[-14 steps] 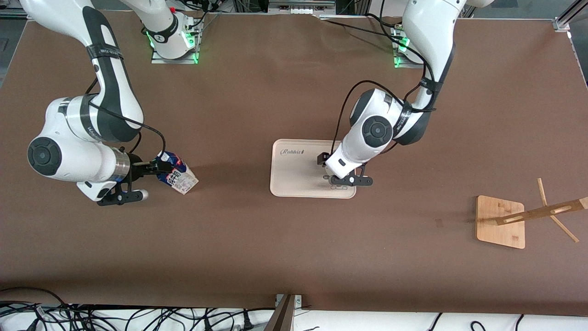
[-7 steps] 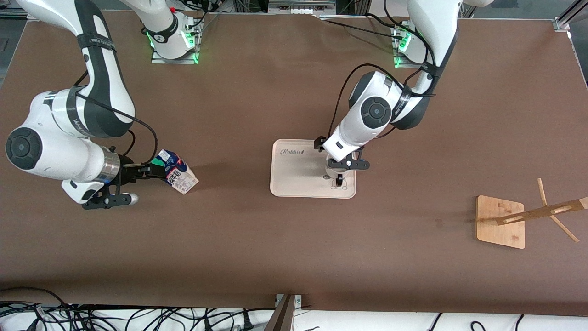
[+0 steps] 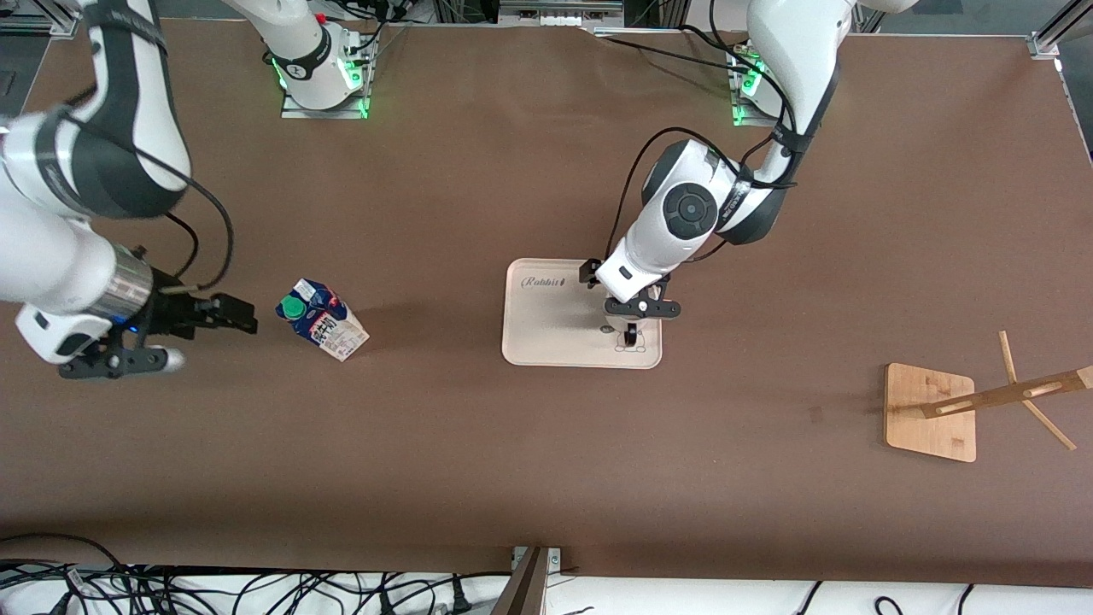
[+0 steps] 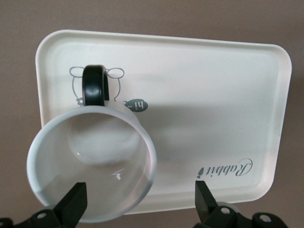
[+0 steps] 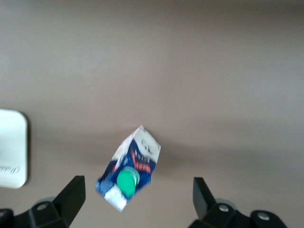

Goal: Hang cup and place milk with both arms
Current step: 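Open the right gripper and withdraw it from the standing milk carton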

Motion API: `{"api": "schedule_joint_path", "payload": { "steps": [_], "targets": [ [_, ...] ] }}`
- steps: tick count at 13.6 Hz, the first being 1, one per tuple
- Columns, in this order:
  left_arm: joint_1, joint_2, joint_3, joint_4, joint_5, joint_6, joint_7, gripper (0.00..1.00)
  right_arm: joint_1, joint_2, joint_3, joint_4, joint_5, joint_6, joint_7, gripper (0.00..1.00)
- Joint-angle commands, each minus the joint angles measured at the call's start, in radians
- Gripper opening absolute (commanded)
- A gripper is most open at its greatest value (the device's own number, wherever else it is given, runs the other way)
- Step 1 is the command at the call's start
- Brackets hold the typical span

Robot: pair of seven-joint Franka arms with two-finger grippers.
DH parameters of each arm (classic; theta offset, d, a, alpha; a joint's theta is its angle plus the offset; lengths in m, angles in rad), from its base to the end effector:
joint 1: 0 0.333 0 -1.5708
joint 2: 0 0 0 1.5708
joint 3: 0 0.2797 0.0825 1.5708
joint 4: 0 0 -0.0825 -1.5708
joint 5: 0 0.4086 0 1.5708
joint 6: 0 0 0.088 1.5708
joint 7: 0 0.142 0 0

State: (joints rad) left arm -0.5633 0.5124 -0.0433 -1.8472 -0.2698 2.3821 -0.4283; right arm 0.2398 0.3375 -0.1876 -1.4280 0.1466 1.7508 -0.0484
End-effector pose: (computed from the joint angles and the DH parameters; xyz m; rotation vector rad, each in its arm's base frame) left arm 0.5270 -0.3766 0.1659 2.9469 0.0321 -0.1254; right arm 0.6701 0.0663 0.4319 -3.0566 -0.1281 0.0137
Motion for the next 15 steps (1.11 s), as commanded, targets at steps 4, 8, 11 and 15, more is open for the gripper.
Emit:
{"api": "schedule_joint_path", "payload": {
  "steps": [4,8,11,15],
  "targets": [
    [-0.018,0.037,-0.007,0.011,0.027,0.071,-0.035,1.00,-0.001,-0.201,-0.015,-0.034,-0.058,-0.175,-0.004,1.00],
    [-0.027,0.046,-0.006,0.011,0.043,0.081,-0.037,1.00,-0.001,-0.239,-0.015,-0.081,-0.076,-0.182,-0.005,1.00],
    [-0.029,0.047,-0.006,0.013,0.083,0.086,-0.038,0.47,-0.001,-0.252,-0.013,-0.100,-0.091,-0.178,-0.007,1.00],
    [-0.032,0.051,-0.006,0.010,0.129,0.083,-0.037,0.00,-0.001,-0.259,-0.010,-0.101,-0.099,-0.186,-0.007,1.00]
  ]
}}
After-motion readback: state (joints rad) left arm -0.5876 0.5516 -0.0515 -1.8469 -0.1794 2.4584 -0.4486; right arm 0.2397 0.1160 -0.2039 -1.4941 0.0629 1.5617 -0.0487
